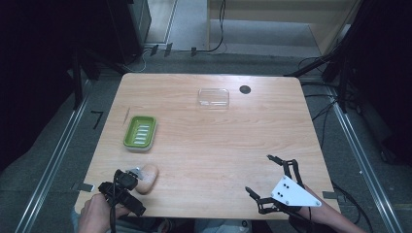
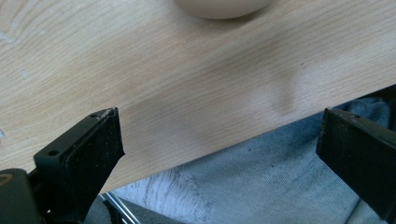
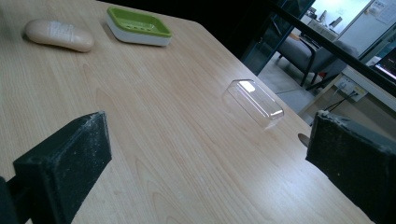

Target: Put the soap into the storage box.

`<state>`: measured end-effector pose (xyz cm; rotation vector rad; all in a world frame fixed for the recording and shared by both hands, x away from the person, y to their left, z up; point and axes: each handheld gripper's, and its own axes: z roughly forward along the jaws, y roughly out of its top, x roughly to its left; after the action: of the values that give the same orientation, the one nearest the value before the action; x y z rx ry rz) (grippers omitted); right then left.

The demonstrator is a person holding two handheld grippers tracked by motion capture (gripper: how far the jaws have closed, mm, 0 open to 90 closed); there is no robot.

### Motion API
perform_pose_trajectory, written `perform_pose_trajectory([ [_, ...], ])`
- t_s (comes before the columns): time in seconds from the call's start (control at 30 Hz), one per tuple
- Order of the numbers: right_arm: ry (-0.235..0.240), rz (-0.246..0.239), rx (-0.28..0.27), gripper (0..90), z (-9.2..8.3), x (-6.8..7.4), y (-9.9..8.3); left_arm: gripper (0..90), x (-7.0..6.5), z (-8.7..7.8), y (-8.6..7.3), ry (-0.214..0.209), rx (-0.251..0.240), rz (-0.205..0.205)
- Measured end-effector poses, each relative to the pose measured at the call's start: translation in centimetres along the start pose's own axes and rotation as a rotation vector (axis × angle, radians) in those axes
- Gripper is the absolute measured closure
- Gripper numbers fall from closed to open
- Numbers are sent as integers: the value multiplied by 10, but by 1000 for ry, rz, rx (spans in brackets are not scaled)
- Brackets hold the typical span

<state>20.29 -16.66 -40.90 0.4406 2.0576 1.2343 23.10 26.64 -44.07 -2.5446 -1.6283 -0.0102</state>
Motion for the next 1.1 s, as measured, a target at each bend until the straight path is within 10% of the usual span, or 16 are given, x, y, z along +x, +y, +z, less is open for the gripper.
perform_pose_trajectory([
  [1.1,0,-4,1,0,2,0,1,7,4,-6,2,-28,-59,-34],
])
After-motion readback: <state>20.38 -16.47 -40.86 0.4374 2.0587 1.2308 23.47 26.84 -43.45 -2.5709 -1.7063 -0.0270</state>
